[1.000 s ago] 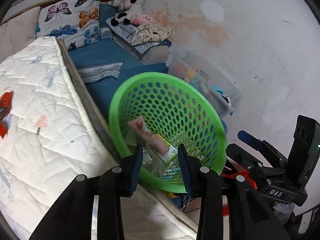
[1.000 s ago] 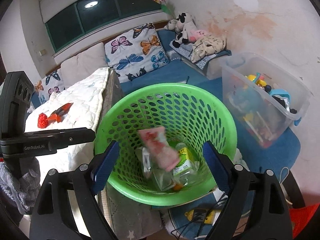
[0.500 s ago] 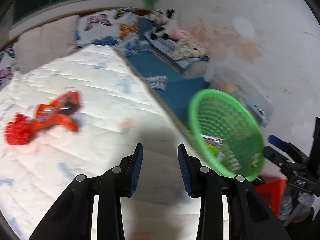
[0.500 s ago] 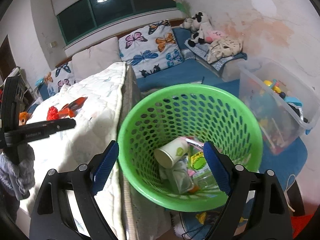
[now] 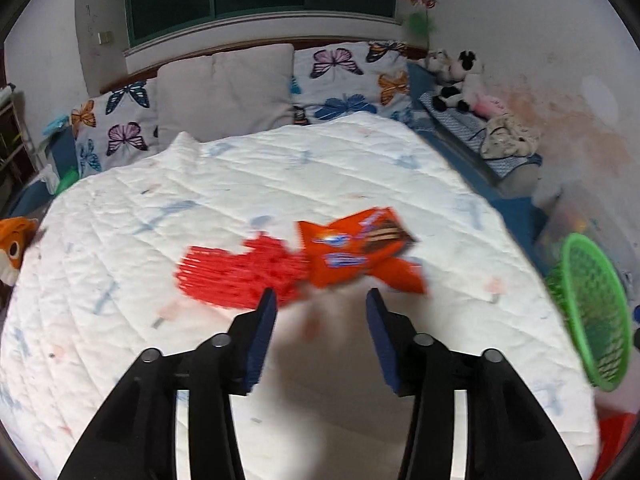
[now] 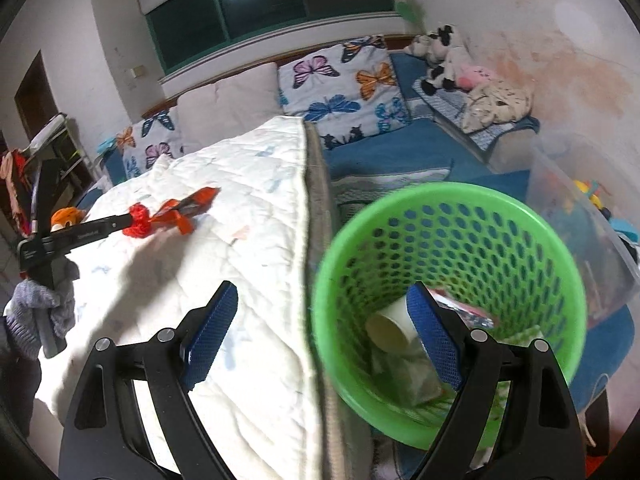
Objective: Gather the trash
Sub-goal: 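Grasp the red mesh net with the left gripper while the right grasps the Ovaltine wrapper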
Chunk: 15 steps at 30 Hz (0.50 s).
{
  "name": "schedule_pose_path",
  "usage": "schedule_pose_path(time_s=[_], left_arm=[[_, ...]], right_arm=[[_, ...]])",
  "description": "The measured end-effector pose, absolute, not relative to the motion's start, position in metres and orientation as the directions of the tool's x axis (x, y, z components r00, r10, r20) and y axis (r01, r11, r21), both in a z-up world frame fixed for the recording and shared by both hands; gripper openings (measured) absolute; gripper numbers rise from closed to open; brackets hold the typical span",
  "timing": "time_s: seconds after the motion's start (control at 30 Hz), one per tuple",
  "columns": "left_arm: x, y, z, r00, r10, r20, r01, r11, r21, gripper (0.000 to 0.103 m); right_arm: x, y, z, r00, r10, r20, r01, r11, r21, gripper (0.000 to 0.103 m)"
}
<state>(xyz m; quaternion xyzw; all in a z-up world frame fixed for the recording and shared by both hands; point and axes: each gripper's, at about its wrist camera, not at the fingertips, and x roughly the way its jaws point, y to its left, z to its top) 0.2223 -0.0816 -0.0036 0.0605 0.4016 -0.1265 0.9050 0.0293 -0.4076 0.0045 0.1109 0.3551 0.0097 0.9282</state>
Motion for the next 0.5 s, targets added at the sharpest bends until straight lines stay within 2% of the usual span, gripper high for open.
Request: schedule_pose_path(time_s=[0.33, 0.4, 0.47, 0.5], left_arm=[[0.253, -0.074, -0.029, 0.622, -0.129, -0.773, 0.3, 0.95, 0.083, 0.052], [0.257, -0.073, -0.031, 0.623, -0.128, -0.772, 0.301, 0.95, 0.086, 0.05], [0.261, -0.072, -0.031, 0.623, -0.134, -0.771, 0.305, 0.949, 0.081, 0.041], [0.262, -0.071, -0.031, 0.625, -0.142, -0.768, 0.306, 0.949, 0.074, 0.039]], right_arm=[[0.083, -0.358, 0.01, 0.717, 0.197, -0.669, -0.058, 0.973, 0.224, 0.086], [0.098, -0.345, 0.01, 0.704, 0.223, -0.674, -0.092, 0.97, 0.225, 0.086], [0.11, -0.335, 0.009, 0.693, 0.243, -0.679, -0.117, 0.967, 0.228, 0.086], [0.119, -0.328, 0.007, 0.683, 0.261, -0.683, -0.134, 0.963, 0.234, 0.086]])
